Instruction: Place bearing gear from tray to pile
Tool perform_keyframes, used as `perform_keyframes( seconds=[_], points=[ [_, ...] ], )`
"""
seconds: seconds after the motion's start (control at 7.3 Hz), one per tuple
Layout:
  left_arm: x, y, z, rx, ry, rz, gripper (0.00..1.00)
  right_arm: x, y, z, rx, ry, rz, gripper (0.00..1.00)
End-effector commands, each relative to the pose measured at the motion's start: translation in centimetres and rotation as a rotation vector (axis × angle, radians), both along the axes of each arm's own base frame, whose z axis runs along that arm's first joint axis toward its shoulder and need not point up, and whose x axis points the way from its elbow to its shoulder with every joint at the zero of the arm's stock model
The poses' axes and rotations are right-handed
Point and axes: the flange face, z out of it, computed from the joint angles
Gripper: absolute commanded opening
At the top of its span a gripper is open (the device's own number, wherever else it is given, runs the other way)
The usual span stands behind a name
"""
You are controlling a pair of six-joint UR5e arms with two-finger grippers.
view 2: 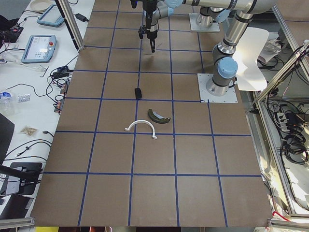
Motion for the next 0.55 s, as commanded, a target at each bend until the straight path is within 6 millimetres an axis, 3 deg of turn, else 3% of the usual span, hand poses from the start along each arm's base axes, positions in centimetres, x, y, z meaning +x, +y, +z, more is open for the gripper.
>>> perform_keyframes(
  seconds=[0.0,0.27,0.41],
  points=[
    [0.3,-0.6,-2.7,0.010,-0.002,0.012,1.00,0.2,-0.2,-0.7,-0.007,0.000,-0.040,0.43],
    [0.4,-0.8,-10.1,0.029,-0.003,0.023,1.00,0.4,0.1,0.0,-0.022,0.008,-0.048,0.99],
    [0.6,-0.8,-14.7,0.036,-0.003,0.014,1.00,0.2,0.2,1.7,-0.038,0.001,-0.042,1.00]
  ],
)
